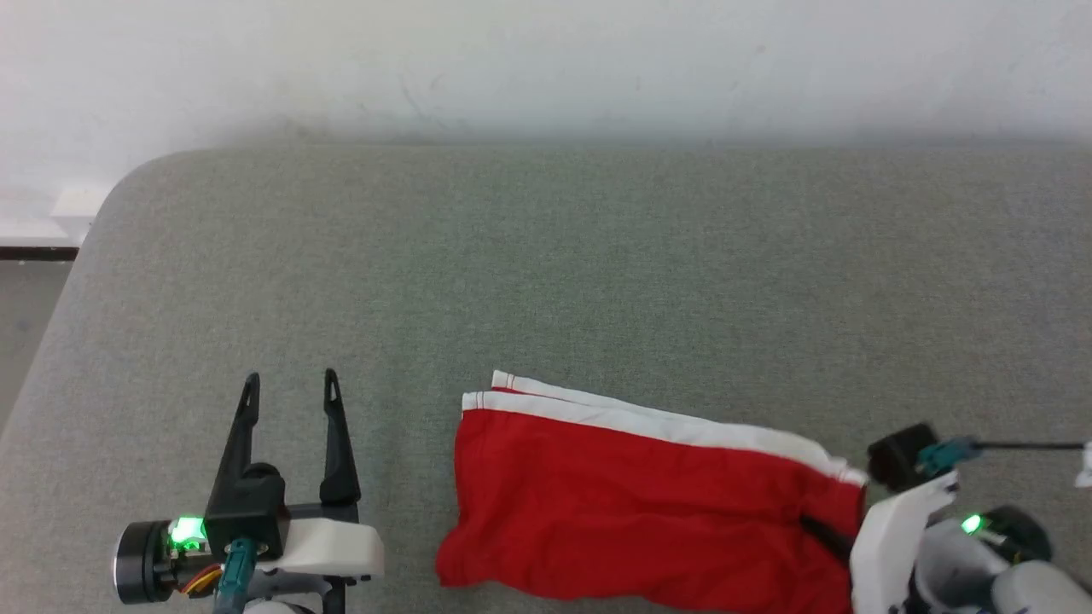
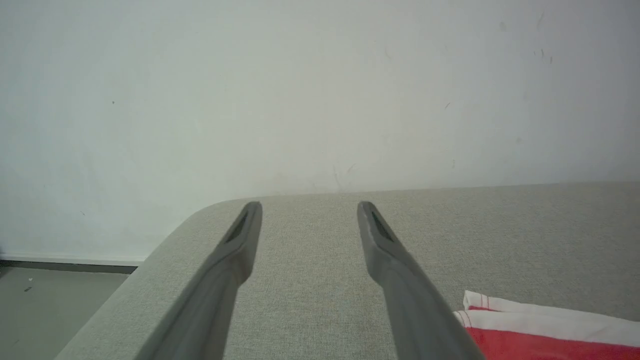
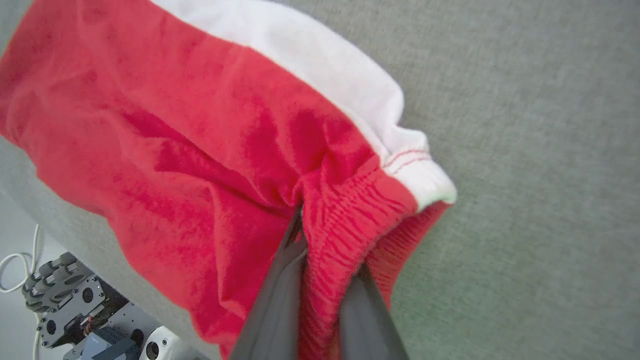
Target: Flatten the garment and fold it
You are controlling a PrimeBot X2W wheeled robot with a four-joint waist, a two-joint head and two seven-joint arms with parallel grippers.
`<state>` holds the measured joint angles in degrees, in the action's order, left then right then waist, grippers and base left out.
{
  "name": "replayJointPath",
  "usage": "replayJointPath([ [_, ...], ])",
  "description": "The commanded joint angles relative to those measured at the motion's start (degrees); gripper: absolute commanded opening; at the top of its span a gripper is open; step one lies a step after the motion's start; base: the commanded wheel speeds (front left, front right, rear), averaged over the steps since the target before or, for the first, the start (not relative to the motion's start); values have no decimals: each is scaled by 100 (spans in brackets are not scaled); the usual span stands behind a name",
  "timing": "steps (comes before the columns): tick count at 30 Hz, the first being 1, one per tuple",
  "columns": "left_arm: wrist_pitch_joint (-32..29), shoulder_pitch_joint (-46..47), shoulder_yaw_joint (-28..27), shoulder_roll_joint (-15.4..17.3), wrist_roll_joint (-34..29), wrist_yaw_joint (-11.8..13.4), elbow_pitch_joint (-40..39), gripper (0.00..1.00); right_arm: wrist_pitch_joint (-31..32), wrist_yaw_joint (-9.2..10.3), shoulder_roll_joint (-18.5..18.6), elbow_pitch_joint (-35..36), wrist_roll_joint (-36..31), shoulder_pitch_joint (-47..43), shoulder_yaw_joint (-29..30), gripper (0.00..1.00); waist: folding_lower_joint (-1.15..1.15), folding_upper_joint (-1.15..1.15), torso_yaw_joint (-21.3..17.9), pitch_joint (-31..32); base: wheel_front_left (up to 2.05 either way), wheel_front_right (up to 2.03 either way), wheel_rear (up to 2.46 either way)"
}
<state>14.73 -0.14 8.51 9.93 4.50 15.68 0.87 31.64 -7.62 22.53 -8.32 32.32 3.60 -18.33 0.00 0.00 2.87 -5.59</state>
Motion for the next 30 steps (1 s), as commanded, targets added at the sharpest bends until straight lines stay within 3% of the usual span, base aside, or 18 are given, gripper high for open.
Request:
replayJointPath([
  [1,27,-70,-52,-44,-83,-27,-46,100,-41,13,93,91,-7,116,96,0,0,0,-32,39,0,0,0],
  [13,27,-275,-314,-275,-169,-341,-190,100,507,13,1417,607,257,-45,863,0,0,0,-101,252,0,0,0],
  [17,27,-297,-353,-330,-202,-420,-159,100,610,13,1446,807,423,-144,954,0,0,0,-118,263,0,0,0],
  [22,27,-280,-389,-376,-260,-482,-142,100,778,13,1401,1476,660,-102,653,0,0,0,-107,275,0,0,0],
  [30,27,-157,-330,-463,-322,-536,-119,100,963,13,1089,1971,764,454,-337,0,0,0,139,178,0,0,0],
])
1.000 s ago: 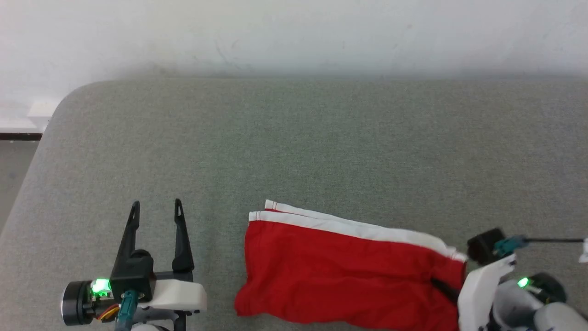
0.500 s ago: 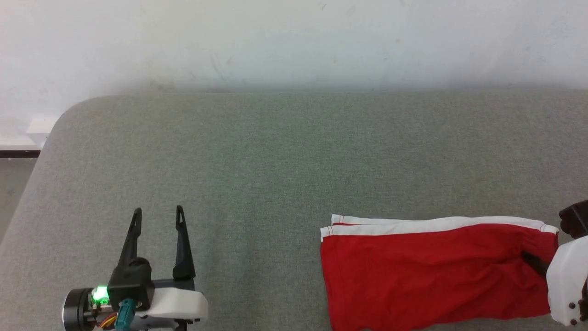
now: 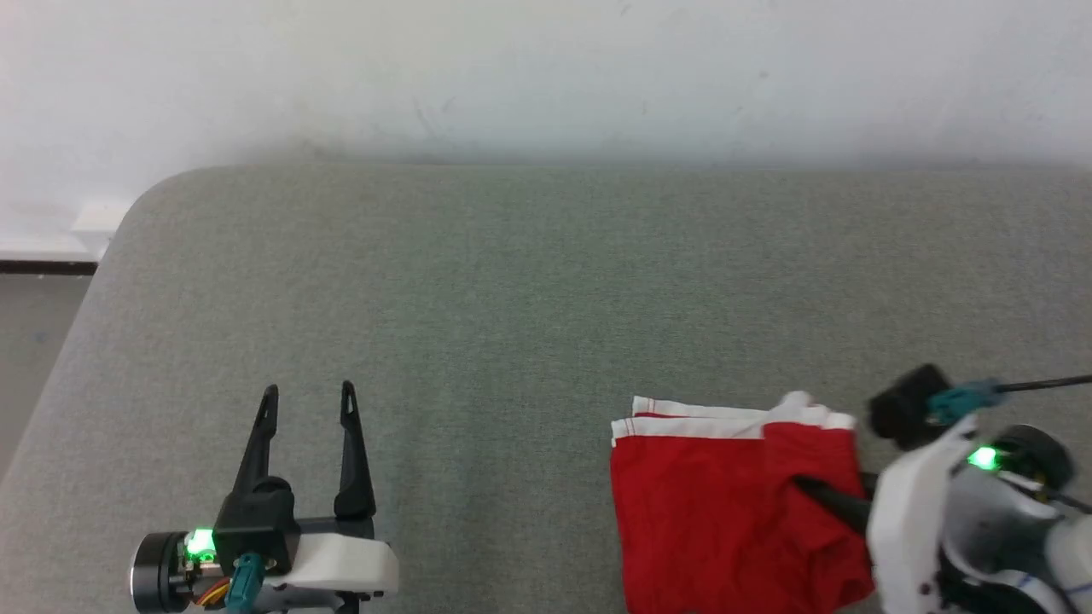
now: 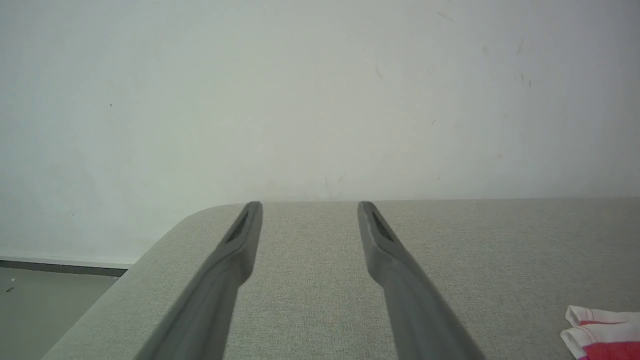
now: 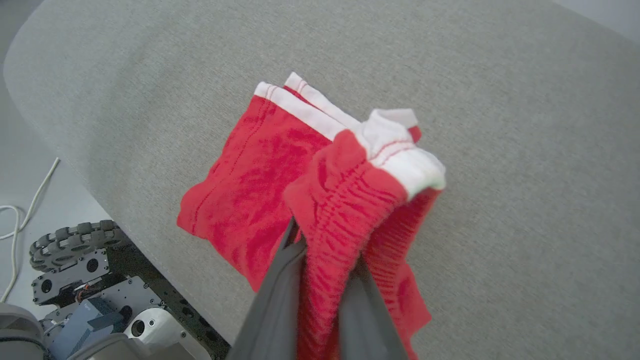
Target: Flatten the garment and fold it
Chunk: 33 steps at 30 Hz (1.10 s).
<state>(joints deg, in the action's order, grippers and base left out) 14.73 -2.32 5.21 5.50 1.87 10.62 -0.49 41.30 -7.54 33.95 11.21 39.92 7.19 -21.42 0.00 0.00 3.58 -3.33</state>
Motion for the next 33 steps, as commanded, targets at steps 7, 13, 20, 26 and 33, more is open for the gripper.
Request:
replayJointPath([
  [7,27,238,73,-86,-72,-57,54,100,-226,5,-582,-754,-235,773,-804,0,0,0,307,-231,0,0,0],
  [13,27,405,140,-129,-88,-73,101,100,-528,5,-882,-2165,-468,1109,-1414,0,0,0,484,-354,0,0,0],
  [20,27,316,49,-120,-73,-56,156,100,-1321,5,-843,-2713,-296,1280,-2003,100,0,0,376,-216,0,0,0],
  [26,27,104,-103,-35,-58,-88,220,100,-2243,5,-307,-1854,-237,1375,-1840,100,0,0,79,95,0,0,0],
  [33,27,12,-209,-26,-39,-125,181,100,-3571,5,-303,-1227,-811,1094,-140,100,0,0,-255,258,0,0,0],
])
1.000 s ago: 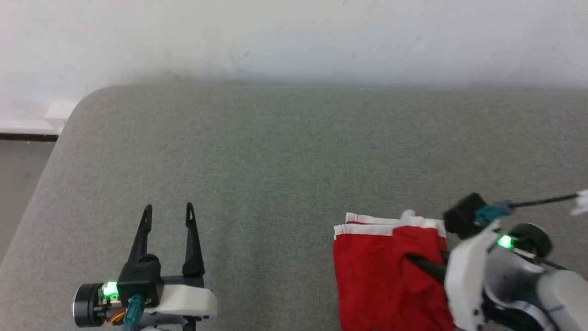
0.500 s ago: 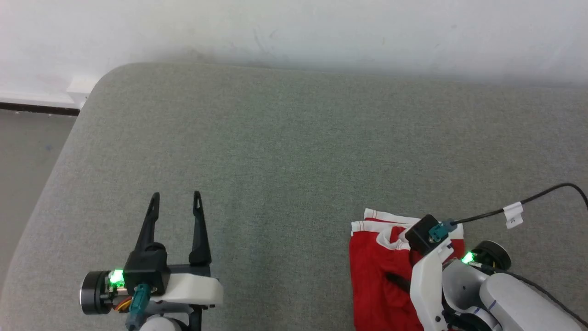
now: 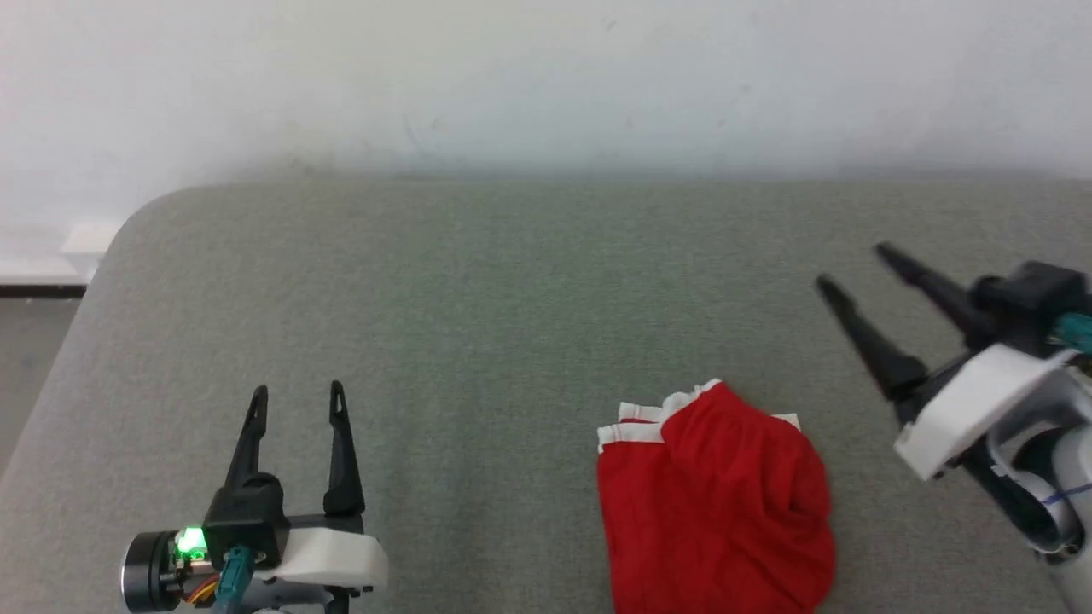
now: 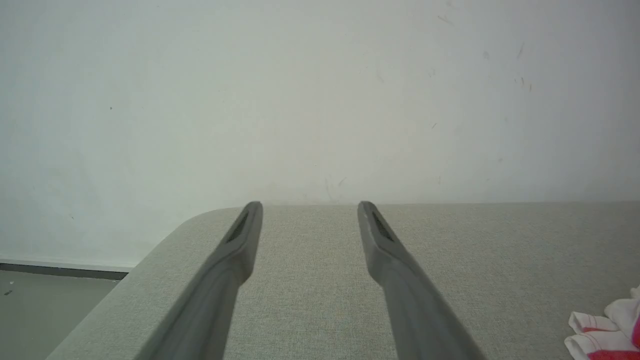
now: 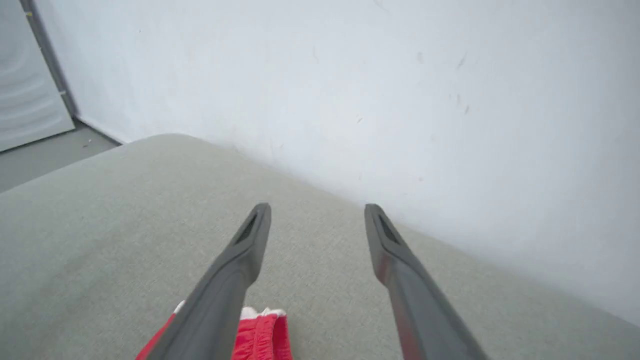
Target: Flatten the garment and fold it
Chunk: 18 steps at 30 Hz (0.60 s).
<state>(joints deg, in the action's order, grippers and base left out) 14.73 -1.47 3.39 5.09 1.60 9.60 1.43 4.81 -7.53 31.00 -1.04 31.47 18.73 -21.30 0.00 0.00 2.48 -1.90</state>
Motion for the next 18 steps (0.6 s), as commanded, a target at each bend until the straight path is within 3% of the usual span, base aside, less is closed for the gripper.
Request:
replayJointPath([
  [1,27,-72,-36,18,-11,-39,-18,100,-143,4,-79,-4,-167,-133,88,100,0,0,-175,121,0,0,0],
  [3,27,-70,-49,18,-8,-71,-16,100,-611,4,-245,-42,-654,-306,534,100,0,0,-218,131,0,0,0],
  [11,27,-85,-109,4,-18,-142,-29,100,-1757,4,-1105,-177,-1573,-1214,1714,100,0,0,-242,152,0,0,0],
  [18,27,-100,-128,-31,0,-193,-127,100,-1976,4,-1954,368,-2346,-1908,2753,100,0,0,-220,38,0,0,0],
])
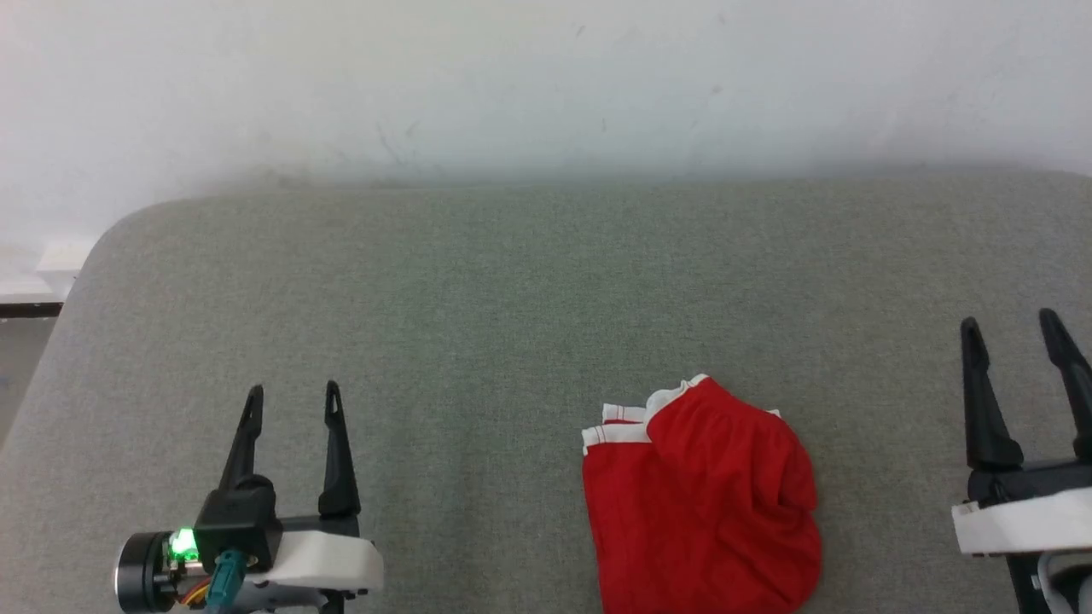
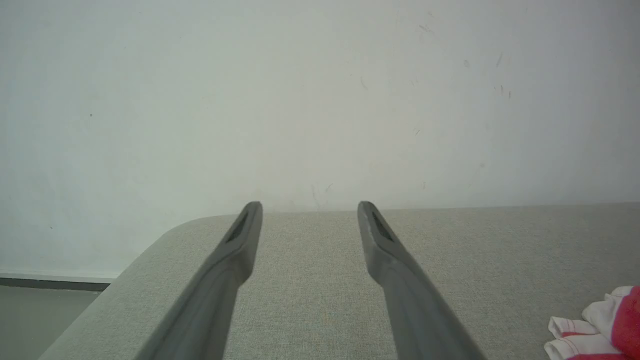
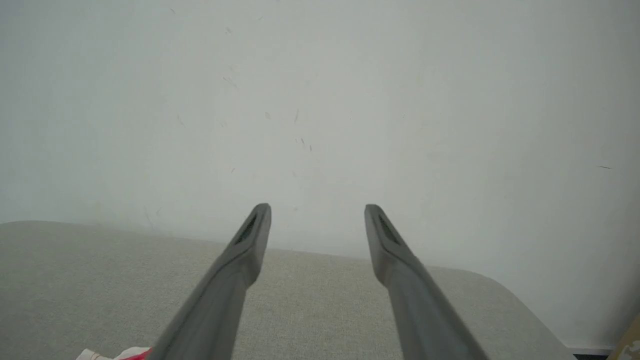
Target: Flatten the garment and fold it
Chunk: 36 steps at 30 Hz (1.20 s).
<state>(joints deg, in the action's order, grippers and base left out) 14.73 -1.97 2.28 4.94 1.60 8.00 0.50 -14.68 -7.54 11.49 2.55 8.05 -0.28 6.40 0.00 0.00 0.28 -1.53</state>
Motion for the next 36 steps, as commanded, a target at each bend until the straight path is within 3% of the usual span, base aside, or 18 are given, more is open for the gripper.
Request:
replayJointPath([
  [1,27,-67,-9,-24,-3,-41,-53,100,-28,5,-147,130,-60,-119,90,100,0,0,1,-2,0,0,0],
  [5,27,-89,-23,-43,22,-100,-110,100,-30,5,-492,449,-170,-479,285,100,0,0,4,-1,0,0,0],
  [10,27,-114,-53,-53,-15,-134,-57,100,-30,5,-541,641,-232,-546,220,100,0,0,-11,29,0,0,0],
  [14,27,-68,-76,-58,-36,-145,-34,100,-31,5,-272,766,-142,-120,149,100,0,0,-8,18,0,0,0],
  [18,27,-34,-81,-68,-45,-149,0,100,61,5,359,461,108,494,-201,100,0,0,22,17,0,0,0],
  [20,27,-33,-67,-77,-45,-154,19,100,500,5,779,316,350,848,-530,100,0,0,51,16,0,0,0],
  [25,27,-25,-43,-96,-46,-160,50,100,2878,5,1906,-72,1651,1482,-1891,100,0,0,125,-38,0,0,0],
  [28,27,20,-30,-105,-44,-171,69,100,4147,5,2365,-193,2559,1741,-2550,100,0,0,187,-117,0,0,0],
  [32,27,101,8,-124,-42,-162,90,100,5200,5,2665,-377,3487,1947,-3203,100,0,0,273,-271,0,0,0],
  [36,27,227,67,-141,-51,-155,101,100,5458,5,2619,-863,3878,2111,-3666,100,0,0,355,-484,0,0,0],
])
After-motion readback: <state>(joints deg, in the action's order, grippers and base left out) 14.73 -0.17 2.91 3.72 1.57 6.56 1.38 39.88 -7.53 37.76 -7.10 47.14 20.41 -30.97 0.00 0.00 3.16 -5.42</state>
